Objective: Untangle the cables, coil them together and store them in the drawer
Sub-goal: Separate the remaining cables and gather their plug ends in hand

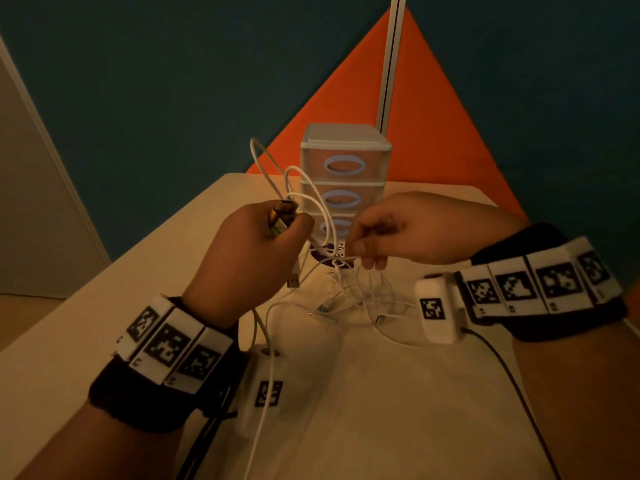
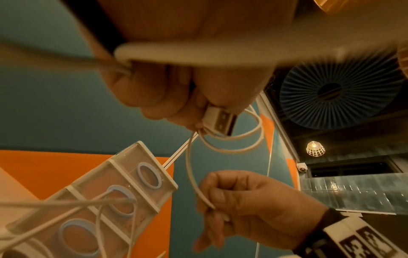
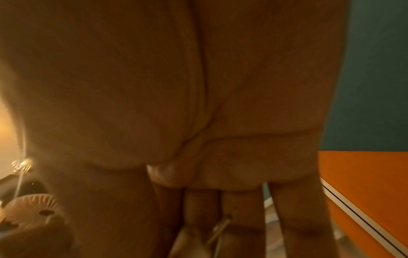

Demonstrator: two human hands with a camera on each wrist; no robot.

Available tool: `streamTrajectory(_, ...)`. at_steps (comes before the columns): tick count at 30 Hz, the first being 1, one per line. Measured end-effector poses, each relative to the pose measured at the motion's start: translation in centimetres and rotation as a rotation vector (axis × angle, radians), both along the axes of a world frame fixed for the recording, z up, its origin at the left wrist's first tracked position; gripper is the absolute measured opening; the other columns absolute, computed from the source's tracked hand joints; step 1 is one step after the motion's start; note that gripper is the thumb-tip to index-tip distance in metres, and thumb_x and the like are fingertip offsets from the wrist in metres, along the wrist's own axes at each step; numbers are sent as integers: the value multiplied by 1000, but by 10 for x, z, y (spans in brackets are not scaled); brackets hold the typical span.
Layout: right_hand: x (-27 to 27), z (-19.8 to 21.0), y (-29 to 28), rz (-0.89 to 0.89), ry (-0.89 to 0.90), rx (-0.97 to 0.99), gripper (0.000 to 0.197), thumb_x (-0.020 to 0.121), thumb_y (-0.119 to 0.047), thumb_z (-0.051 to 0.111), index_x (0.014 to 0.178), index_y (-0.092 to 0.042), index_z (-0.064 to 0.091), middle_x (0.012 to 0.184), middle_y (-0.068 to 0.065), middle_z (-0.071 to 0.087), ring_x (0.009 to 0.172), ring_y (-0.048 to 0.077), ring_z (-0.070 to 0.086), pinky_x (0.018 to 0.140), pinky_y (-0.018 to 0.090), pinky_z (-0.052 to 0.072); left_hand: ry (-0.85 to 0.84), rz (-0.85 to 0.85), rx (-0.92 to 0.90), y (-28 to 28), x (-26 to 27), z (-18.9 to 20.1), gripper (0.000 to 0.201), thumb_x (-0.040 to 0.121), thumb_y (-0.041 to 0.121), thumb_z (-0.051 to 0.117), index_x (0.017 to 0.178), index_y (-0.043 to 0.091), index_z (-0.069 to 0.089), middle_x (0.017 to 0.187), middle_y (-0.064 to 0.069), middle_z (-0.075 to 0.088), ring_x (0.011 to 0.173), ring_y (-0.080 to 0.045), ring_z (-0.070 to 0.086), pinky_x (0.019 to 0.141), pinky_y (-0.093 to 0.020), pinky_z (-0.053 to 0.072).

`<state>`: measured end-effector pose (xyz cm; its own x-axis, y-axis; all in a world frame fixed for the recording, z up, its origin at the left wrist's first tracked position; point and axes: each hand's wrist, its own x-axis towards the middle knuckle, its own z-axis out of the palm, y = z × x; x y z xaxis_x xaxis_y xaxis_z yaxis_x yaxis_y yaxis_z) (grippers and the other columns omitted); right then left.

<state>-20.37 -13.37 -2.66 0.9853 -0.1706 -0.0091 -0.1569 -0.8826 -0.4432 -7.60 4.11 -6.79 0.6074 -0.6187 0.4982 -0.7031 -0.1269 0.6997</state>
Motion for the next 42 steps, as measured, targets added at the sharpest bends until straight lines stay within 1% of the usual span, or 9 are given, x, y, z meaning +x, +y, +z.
streamTrajectory(8,-63,-5,15,-159,-86,-76,20,100,-29,58,108,-39,74,87,-29,70,91,-16,60,76,9,45,-10,-138,29,3,-8,8,32,101,28,55,77,8,64,66,-2,59,50,-13,49,50,-24,37)
streamTrajectory(16,-140,-31,52,-173,256,-43,18,101,-43,54,95,-54,66,96,-35,65,94,-13,60,88,13,49,-49,-255,-11,37,-36,39,36,100,37,54,67,21,54,51,4,53,45,-5,50,50,-17,38)
streamTrajectory(19,-158,-40,78,-109,432,-151,24,104,-45,47,121,-46,64,126,-23,63,112,-6,56,103,11,37,-32,-283,-8,58,-52,47,36,99,36,55,67,19,52,49,4,52,43,-5,51,48,-18,41)
streamTrajectory(23,-188,-53,108,-197,268,-71,10,98,-46,57,100,-53,63,115,-25,62,105,-5,57,95,16,46,-25,-280,7,79,-72,49,35,99,31,58,68,16,55,48,3,54,41,-8,56,46,-13,40)
streamTrajectory(26,-198,-32,118,-376,-89,21,24,90,-59,48,112,-59,57,112,-33,60,100,-16,55,76,14,49,-40,-292,49,90,-85,45,35,100,27,58,67,14,55,49,-2,56,41,-11,60,46,-14,41)
streamTrajectory(29,-189,5,141,-283,-396,161,38,86,-66,43,117,-51,60,113,-37,62,105,-19,55,77,2,45,-105,-311,96,97,-100,38,40,100,28,57,65,8,52,46,2,53,42,-9,57,47,-15,38)
streamTrajectory(33,-161,14,167,-143,-433,121,24,99,-45,52,101,-33,73,94,-20,73,91,-1,69,77,14,52,-143,-355,133,105,-115,35,43,101,32,55,72,1,57,52,-5,61,45,-11,59,55,-32,48)
streamTrajectory(37,-165,7,161,-282,-520,232,32,104,-35,47,87,-20,70,66,-1,68,60,13,67,62,24,54,-71,-387,116,123,-117,35,49,99,46,54,73,3,52,53,-7,61,47,-13,63,52,-20,46)
streamTrajectory(42,-202,-7,151,-471,-465,309,40,102,-41,45,79,-15,64,61,3,64,57,16,63,62,28,50,1,-370,86,141,-107,36,40,98,46,54,66,23,47,50,0,52,44,-10,56,50,-16,42)
